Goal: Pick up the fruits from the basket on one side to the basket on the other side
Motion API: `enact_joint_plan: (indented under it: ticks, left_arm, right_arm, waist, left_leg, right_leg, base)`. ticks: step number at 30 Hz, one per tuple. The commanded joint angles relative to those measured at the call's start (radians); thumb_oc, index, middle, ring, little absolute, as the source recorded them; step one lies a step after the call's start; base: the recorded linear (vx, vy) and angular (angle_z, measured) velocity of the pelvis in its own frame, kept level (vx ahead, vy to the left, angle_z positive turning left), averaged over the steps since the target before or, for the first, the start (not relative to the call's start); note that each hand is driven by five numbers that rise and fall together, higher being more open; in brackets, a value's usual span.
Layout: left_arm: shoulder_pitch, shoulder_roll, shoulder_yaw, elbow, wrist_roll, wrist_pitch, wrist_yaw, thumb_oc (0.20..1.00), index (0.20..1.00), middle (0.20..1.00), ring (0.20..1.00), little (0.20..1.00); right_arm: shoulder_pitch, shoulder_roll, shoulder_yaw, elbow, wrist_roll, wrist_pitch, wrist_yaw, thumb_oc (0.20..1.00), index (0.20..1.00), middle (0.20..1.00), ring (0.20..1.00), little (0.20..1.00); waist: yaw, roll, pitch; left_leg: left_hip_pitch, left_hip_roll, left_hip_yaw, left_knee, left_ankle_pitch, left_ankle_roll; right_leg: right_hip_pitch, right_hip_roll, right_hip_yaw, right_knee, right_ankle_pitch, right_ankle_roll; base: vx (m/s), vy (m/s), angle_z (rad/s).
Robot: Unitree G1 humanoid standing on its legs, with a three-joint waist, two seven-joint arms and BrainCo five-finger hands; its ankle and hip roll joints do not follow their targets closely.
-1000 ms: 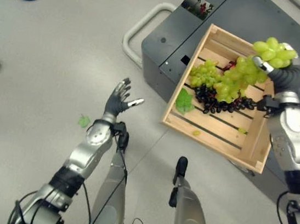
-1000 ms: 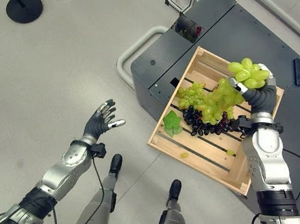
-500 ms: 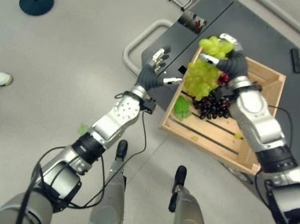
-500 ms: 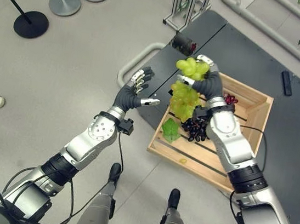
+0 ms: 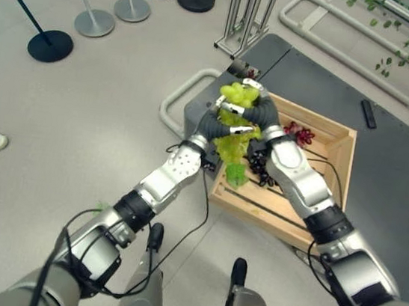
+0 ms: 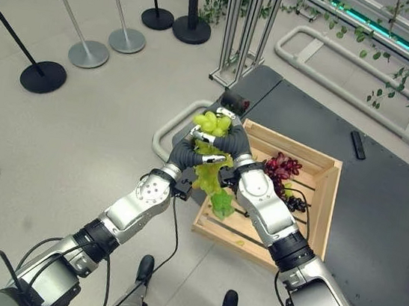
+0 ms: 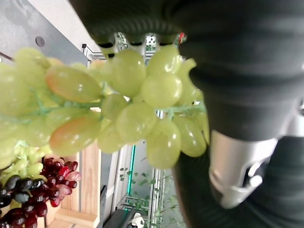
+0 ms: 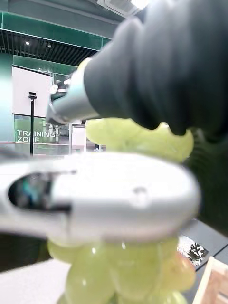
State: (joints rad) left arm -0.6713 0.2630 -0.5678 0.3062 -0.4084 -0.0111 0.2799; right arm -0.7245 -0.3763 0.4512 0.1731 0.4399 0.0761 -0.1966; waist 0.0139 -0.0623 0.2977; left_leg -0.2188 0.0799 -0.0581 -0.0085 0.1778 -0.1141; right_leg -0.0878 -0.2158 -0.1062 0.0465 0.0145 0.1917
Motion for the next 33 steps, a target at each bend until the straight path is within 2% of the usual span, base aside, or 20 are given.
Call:
enact_joint_plan:
  ticks: [1,8,14,15,16,17,27,28,29,30,33]
  left_arm:
    - [0.000,-0.044,0.000,0.046,-0.016,-0.038,0.013,1.000,1.000,1.000,1.000,1.000]
    - [-0.024,-0.068,0.018,0.084,0.036,-0.027,0.080,1.000,1.000,1.000,1.000,1.000]
    - [-0.033,-0.091,0.038,0.122,0.036,-0.032,0.148,1.000,1.000,1.000,1.000,1.000]
    - [-0.033,-0.091,0.038,0.123,0.036,-0.032,0.149,0.555,0.555,0.555,0.555,0.555]
    - [-0.036,-0.094,0.040,0.122,0.030,-0.036,0.159,0.222,0.222,0.222,0.222,0.222]
    - [-0.034,-0.097,0.046,0.116,0.023,-0.041,0.170,0.200,0.200,0.200,0.200,0.200]
    - [0.028,-0.089,0.086,0.038,0.002,-0.065,0.172,0.200,0.200,0.200,0.200,0.200]
    - [0.040,-0.088,0.092,0.032,-0.001,-0.068,0.168,0.200,0.200,0.200,0.200,0.200]
    - [0.040,-0.088,0.092,0.032,-0.001,-0.068,0.168,0.200,0.200,0.200,0.200,0.200]
    - [0.051,-0.086,0.102,0.023,-0.007,-0.071,0.166,0.200,0.200,0.200,0.200,0.200]
    - [0.068,-0.084,0.110,0.014,-0.010,-0.070,0.159,0.200,0.200,0.200,0.200,0.200]
  right_arm:
    - [-0.046,0.033,-0.005,-0.030,0.000,-0.062,0.004,0.200,0.200,0.200,0.200,0.200]
    - [0.011,0.133,0.042,-0.069,0.034,-0.078,-0.002,0.200,0.200,0.200,0.200,0.200]
    - [0.043,0.170,0.081,-0.120,0.079,-0.101,-0.017,0.200,0.200,0.200,0.200,0.200]
    - [0.043,0.169,0.081,-0.120,0.080,-0.101,-0.018,0.200,0.200,0.200,0.200,0.200]
    - [0.055,0.176,0.086,-0.128,0.091,-0.105,-0.018,0.200,0.200,0.200,0.200,0.200]
    - [0.073,0.182,0.097,-0.135,0.090,-0.106,-0.020,0.200,0.200,0.200,0.200,0.200]
    - [0.162,0.145,0.070,-0.162,0.076,-0.105,-0.008,0.200,0.200,0.200,0.200,0.200]
    - [0.175,0.143,0.062,-0.167,0.069,-0.106,-0.005,0.219,0.219,0.219,0.219,0.219]
    - [0.176,0.143,0.063,-0.167,0.069,-0.106,-0.005,0.354,0.354,0.354,0.354,0.354]
    - [0.189,0.137,0.053,-0.173,0.050,-0.106,-0.004,1.000,1.000,1.000,1.000,1.000]
    - [0.210,0.135,0.040,-0.185,0.044,-0.105,-0.002,1.000,1.000,1.000,1.000,1.000]
  waist:
    - [0.000,-0.013,-0.092]
    - [-0.002,-0.009,-0.111]
    - [-0.008,-0.010,-0.119]
    - [-0.009,-0.010,-0.120]
    - [-0.010,-0.010,-0.120]
    - [-0.011,-0.009,-0.119]
    - [-0.015,-0.002,-0.130]
    - [-0.017,0.001,-0.133]
    - [-0.017,0.001,-0.133]
    - [-0.019,0.006,-0.135]
    - [-0.021,0.011,-0.139]
  left_leg:
    - [0.057,-0.030,0.023,0.032,-0.180,0.026]
    - [0.068,-0.032,0.028,0.032,-0.188,0.028]
    - [0.073,-0.033,0.030,0.036,-0.192,0.028]
    - [0.073,-0.033,0.030,0.036,-0.192,0.028]
    - [0.072,-0.034,0.031,0.037,-0.192,0.028]
    - [0.073,-0.034,0.032,0.039,-0.194,0.028]
    - [0.080,-0.026,0.036,0.041,-0.197,0.023]
    - [0.080,-0.023,0.038,0.041,-0.196,0.021]
    - [0.081,-0.023,0.038,0.041,-0.196,0.021]
    - [0.083,-0.020,0.039,0.039,-0.195,0.018]
    - [0.087,-0.015,0.040,0.037,-0.194,0.014]
  right_leg:
    - [-0.049,-0.004,0.031,0.098,-0.092,0.006]
    - [-0.033,-0.008,0.027,0.092,-0.094,0.007]
    - [-0.024,-0.009,0.027,0.084,-0.094,0.006]
    - [-0.024,-0.009,0.027,0.084,-0.094,0.006]
    - [-0.023,-0.008,0.027,0.084,-0.094,0.006]
    - [-0.024,-0.008,0.029,0.085,-0.095,0.005]
    - [-0.008,-0.005,0.031,0.075,-0.105,0.002]
    - [-0.005,-0.003,0.032,0.073,-0.109,0.000]
    - [-0.005,-0.003,0.032,0.073,-0.109,0.000]
    - [-0.002,0.000,0.033,0.072,-0.114,-0.003]
    - [0.005,0.004,0.034,0.064,-0.117,-0.005]
  base:
    - [0.00,0.000,0.00]
    - [0.01,0.002,0.00]
    - [0.02,0.001,0.00]
    - [0.00,0.000,0.00]
    - [0.00,0.000,0.00]
    - [0.00,0.000,0.00]
    - [0.00,-0.003,0.00]
    - [0.00,0.000,0.00]
    - [0.01,-0.040,-0.05]
    - [0.01,-0.031,-0.05]
    - [0.00,-0.026,-0.02]
